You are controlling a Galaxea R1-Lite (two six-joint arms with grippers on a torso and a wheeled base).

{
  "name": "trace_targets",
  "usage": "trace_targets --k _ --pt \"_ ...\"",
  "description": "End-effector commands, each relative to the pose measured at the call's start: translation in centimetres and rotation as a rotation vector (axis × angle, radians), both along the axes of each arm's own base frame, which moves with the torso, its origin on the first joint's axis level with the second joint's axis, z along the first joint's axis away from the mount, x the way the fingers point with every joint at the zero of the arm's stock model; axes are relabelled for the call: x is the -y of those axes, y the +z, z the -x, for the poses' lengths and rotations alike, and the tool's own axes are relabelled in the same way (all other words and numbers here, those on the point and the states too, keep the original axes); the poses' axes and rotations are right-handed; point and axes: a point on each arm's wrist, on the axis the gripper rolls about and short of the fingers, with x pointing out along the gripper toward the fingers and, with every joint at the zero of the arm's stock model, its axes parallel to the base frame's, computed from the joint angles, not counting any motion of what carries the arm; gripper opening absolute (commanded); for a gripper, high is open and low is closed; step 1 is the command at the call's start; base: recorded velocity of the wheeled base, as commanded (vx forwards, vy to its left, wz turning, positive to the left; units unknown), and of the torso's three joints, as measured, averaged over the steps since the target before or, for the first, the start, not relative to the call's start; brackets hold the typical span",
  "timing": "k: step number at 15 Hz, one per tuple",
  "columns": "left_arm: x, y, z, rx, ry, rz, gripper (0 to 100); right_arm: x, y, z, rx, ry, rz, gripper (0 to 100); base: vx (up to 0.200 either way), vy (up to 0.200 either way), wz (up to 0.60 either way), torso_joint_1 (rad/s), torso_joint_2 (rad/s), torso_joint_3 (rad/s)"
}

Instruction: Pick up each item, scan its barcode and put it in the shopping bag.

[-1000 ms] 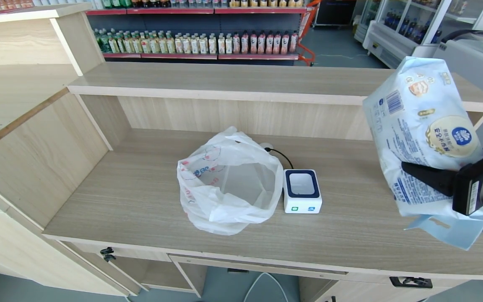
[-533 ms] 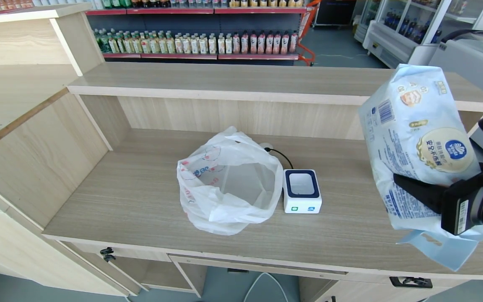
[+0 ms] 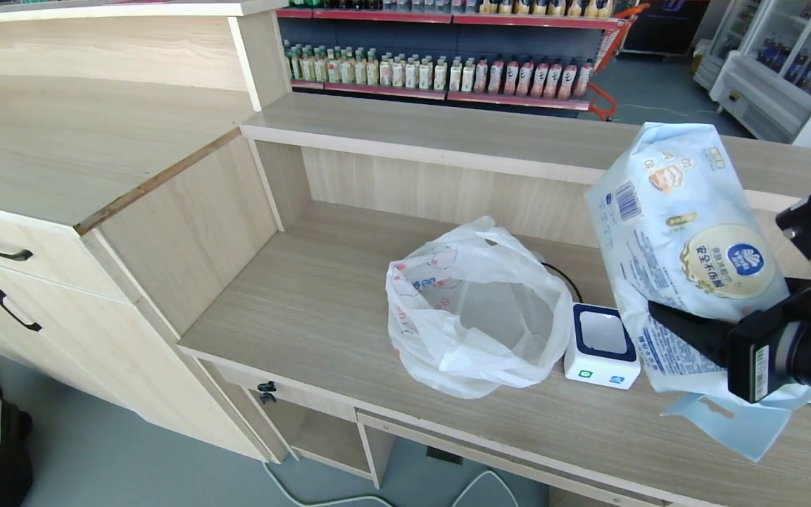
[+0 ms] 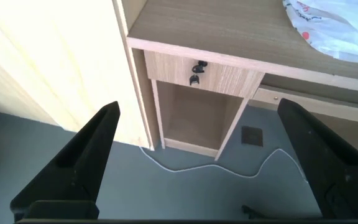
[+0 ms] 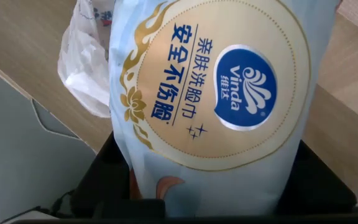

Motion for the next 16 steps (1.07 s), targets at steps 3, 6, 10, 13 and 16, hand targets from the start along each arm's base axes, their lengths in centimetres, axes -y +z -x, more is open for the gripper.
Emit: trace_targets --k 3,6,10,13,16 --pt "0.0 0.0 0.0 -0.001 -0.001 0.000 100 4.7 1.0 -2.7 0.015 -0.138 0.237 0 0.000 0.000 0.00 0.000 0.00 0.000" --pt "0.0 0.0 0.0 -0.001 -0.001 0.000 100 7.4 0.2 -5.3 -0.001 -0.040 0.361 0 0.000 0.000 0.00 0.000 0.00 0.000" --pt "0.0 0.0 0.0 -0.001 -0.001 0.000 100 7.6 -1.1 -9.4 0.081 0.098 0.367 0 0.000 0.000 0.00 0.000 0.00 0.000" --pt "0.0 0.0 0.0 -0.001 -0.001 0.000 100 8.5 -1.7 -11.0 0.194 0.285 0.431 0 0.000 0.000 0.00 0.000 0.00 0.000" --pt "0.0 0.0 0.0 -0.001 -0.001 0.000 100 11.5 -2.8 -11.5 0.269 0.421 0.597 0 0.000 0.000 0.00 0.000 0.00 0.000"
